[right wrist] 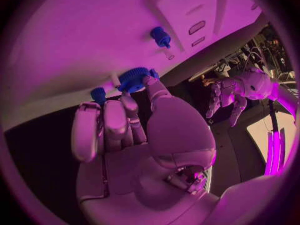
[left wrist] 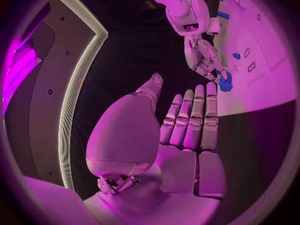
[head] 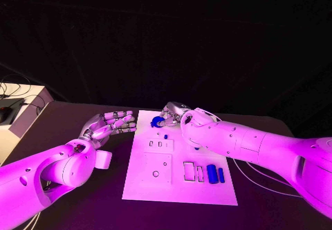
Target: Assemble the parts on the task board
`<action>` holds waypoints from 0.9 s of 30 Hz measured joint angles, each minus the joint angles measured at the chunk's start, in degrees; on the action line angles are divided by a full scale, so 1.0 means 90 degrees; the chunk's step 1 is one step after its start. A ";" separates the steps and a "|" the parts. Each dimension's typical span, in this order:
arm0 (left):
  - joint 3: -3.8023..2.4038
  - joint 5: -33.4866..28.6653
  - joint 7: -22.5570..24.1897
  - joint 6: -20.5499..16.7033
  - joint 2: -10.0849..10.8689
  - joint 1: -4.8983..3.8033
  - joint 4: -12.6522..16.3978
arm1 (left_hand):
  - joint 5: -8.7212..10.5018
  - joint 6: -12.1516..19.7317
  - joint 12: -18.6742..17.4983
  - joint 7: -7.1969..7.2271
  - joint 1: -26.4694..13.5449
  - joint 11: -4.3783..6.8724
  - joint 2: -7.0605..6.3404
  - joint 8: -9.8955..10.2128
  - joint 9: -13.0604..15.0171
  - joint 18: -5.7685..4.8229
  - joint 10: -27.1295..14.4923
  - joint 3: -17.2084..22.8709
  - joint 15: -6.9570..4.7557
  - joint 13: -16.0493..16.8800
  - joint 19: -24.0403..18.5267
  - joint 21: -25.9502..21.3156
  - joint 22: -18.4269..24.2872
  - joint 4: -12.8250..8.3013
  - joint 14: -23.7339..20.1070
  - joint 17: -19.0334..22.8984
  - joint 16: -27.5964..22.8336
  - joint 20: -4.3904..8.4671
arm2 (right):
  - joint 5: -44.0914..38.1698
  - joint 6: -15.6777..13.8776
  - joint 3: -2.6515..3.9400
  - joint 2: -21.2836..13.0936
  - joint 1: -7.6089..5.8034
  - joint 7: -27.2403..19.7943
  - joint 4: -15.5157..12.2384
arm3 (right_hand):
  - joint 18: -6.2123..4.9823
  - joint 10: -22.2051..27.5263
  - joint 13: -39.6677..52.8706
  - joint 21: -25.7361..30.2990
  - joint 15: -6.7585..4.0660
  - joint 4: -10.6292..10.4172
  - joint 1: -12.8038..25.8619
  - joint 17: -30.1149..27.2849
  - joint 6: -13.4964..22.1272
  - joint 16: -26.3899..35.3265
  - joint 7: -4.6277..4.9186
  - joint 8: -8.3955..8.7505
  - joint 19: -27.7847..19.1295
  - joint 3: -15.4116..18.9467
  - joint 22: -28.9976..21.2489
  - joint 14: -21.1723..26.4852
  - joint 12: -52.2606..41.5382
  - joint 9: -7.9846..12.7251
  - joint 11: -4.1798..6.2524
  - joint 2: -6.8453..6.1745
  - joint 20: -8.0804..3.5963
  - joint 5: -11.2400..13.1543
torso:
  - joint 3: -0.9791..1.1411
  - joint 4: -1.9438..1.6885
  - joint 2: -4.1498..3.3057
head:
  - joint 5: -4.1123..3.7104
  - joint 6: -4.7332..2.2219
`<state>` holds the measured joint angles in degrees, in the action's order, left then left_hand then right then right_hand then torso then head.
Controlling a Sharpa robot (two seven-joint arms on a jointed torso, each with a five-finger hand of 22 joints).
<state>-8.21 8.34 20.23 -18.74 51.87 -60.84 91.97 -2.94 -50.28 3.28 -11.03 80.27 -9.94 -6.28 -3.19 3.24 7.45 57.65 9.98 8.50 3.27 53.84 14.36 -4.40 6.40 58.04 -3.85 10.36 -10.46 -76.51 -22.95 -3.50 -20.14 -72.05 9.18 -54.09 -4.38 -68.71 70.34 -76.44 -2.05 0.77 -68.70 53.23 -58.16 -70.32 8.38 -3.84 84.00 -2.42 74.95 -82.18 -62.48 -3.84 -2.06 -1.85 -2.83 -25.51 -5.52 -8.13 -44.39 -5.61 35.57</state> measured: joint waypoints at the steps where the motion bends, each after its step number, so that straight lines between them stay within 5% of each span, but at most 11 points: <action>1: 0.0000 0.0000 0.0000 0.0000 0.0000 0.0000 -0.0001 | 0.0000 0.0000 0.0000 0.0000 0.0000 0.0000 0.0000 0.0000 0.0000 0.0000 0.0000 0.0000 0.0000 0.0000 0.0000 0.0000 0.0000 0.0000 0.0000 0.0000 0.0000 0.0000 | -0.0003 -0.0001 0.0000 0.0001 0.0000 0.0000 0.0000 | 0.0000 -0.0003 0.0004 0.0000 0.0000 0.0022 -0.0010 0.0000 -0.0014 0.0000 -0.0003 0.0011 0.0000 -0.0022 0.0000 0.0000 0.0000 0.0000 0.0002 0.0010 0.0000 0.0000 | 0.0000 0.0000 0.0000 | 0.0000 0.0000; 10: 0.0000 0.0001 -0.0001 0.0000 -0.0005 0.0000 -0.0015 | 0.0000 0.0000 0.0000 0.0000 0.0000 0.0000 0.0000 0.0000 0.0000 -0.0001 0.0000 0.0000 0.0000 0.0000 0.0000 0.0000 0.0000 0.0000 0.0000 0.0000 0.0000 0.0000 | -0.0162 -0.0064 0.0010 0.0008 -0.0013 0.0013 -0.0030 | 0.0002 -0.0088 0.0058 -0.0047 -0.0048 0.0474 -0.0256 0.0022 -0.0284 0.0001 -0.0119 0.0033 0.0000 -0.0455 -0.0001 -0.0002 -0.0027 0.0009 0.0047 0.0044 0.0000 0.0079 | 0.0002 0.0003 -0.0001 | 0.0009 0.0001; 27: -0.0001 0.0002 -0.0002 0.0000 -0.0008 0.0001 -0.0033 | 0.0000 0.0000 0.0000 0.0000 0.0000 -0.0023 0.0000 0.0000 0.0000 0.0000 -0.0023 0.0000 0.0000 0.0000 0.0000 0.0000 0.0000 0.0000 0.0000 0.0000 0.0000 0.0000 | -0.0639 -0.0471 -0.0006 -0.0123 0.0032 0.0169 -0.0321 | 0.0000 -0.0169 0.0118 -0.0074 -0.0071 0.0460 -0.0277 0.0061 -0.0389 0.0004 -0.0204 0.0014 0.0001 -0.0477 -0.0003 -0.0024 -0.0050 0.0009 0.0104 0.0038 -0.0050 0.0139 | 0.0011 0.0010 -0.0004 | 0.0005 -0.0033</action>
<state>-8.22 8.36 20.21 -18.74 51.80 -60.83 91.67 -2.94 -50.28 3.28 -11.03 80.27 -10.14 -6.28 -3.19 3.24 7.45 57.44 9.97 8.50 3.27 53.84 14.36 -4.40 6.40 58.04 -3.85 10.36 -10.46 -82.26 -27.19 -3.56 -21.24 -71.76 10.70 -56.97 -4.38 -70.23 71.41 -77.11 -2.69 4.91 -71.19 53.78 -61.66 -70.29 6.54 -3.71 84.01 -6.72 74.92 -82.40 -62.93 -3.76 -1.12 -1.51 -3.28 -24.25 -5.42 -8.04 -44.43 -5.56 35.28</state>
